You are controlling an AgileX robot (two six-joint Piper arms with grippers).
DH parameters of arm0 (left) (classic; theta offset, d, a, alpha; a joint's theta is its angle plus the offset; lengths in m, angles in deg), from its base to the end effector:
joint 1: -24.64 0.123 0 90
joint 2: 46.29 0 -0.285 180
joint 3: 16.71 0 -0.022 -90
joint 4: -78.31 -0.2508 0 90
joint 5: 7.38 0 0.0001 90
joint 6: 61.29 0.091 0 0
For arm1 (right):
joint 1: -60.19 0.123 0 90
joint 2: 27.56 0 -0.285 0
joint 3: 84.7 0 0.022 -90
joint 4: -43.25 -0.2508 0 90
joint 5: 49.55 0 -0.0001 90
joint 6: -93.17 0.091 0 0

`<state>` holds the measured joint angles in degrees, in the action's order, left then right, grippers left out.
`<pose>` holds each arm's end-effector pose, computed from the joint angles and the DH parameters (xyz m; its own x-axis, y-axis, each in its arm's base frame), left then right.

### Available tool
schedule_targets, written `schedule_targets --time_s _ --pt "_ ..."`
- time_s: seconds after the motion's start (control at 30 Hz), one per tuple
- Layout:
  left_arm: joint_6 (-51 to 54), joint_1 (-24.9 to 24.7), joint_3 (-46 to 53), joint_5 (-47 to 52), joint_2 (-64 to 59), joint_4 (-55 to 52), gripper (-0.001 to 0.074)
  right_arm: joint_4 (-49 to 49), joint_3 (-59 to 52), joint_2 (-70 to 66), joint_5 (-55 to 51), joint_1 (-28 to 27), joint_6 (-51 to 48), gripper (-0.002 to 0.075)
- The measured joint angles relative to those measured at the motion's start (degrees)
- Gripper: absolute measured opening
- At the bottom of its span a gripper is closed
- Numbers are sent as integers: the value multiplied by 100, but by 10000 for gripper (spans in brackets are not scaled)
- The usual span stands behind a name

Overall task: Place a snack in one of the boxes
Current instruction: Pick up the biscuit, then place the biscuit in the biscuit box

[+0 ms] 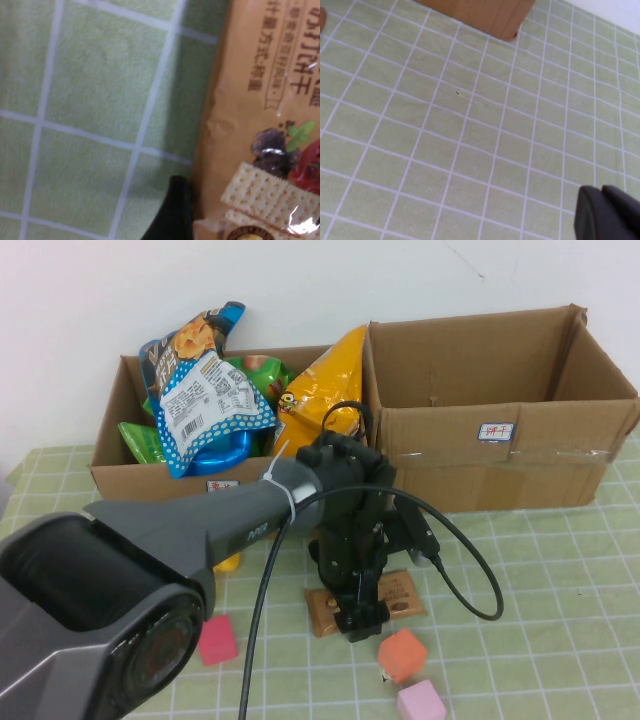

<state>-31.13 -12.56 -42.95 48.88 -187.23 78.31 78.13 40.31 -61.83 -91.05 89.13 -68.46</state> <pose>0.3764 -0.2857 0.1279 -0.3764 0.9164 -0.1359 0.9180 0.3887 0.0789 0.0900 0.0103 0.2601 -0.4701 -0.4290 -0.7714 -0.2554 0.9027 -0.3464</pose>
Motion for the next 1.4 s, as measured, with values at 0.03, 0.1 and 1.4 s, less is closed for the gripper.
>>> schedule_targets --time_s 0.03,0.1,1.4 --pt "72 0 0 0 -13 0 615 0 0 0 0 0 0 0" --pt "166 0 -5 0 -48 0 603 0 0 0 0 0 0 0" --pt "68 -8 -4322 989 -186 1833 437 0 0 0 11 0 0 0"
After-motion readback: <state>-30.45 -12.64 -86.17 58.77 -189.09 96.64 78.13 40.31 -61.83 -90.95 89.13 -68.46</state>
